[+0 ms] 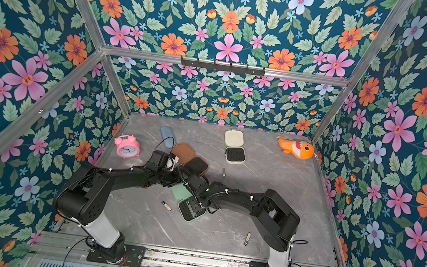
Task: Organize nail clipper sets
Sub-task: Place the nail clipper in the storage box, then adjust the nail clipper in the storage box.
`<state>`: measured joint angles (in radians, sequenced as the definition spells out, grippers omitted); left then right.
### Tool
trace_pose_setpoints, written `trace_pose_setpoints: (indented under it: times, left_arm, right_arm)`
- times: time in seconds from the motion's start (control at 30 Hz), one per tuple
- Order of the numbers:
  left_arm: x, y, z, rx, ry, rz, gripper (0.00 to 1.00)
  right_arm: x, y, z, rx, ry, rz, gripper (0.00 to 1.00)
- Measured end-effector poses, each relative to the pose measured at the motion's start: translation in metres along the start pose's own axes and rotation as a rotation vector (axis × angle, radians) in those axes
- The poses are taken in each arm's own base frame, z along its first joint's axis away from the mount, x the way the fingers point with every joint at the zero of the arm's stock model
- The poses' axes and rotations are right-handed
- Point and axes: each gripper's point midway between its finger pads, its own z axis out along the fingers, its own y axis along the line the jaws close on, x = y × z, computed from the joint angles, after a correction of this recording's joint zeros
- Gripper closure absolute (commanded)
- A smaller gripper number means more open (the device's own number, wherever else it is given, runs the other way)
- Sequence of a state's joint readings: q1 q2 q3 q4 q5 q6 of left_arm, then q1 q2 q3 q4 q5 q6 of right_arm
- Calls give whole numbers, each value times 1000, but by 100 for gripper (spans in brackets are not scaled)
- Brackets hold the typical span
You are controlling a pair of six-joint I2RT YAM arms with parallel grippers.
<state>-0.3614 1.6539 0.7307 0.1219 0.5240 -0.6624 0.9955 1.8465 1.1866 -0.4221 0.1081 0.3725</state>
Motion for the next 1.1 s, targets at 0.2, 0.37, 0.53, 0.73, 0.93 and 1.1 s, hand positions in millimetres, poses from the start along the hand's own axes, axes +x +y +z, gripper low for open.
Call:
trace_pose_setpoints:
  times: [0.2,0.37,0.53,0.73,0.93,1.1]
  left_arm:
    - [0,0,1,2,-1,1,38]
    - [0,0,1,3,-1,1,38]
    - [-1,0,1,4,-2,2,38]
    - [0,0,1,4,-2,2,38]
    - [0,0,1,4,-2,2,38]
    - [0,0,1,4,-3,2,39]
  right_arm:
    - [-9,-2,-6,6,-26,20,76]
    - [-15,5,-11,-21,-37,22,84]
    - [-14,13,-12,-68,-25,26,92]
    - [-3,16,-8,-90,10,32,94]
    - [7,16,-5,-101,38,46,94]
    - [8,16,-1,-99,42,54,94]
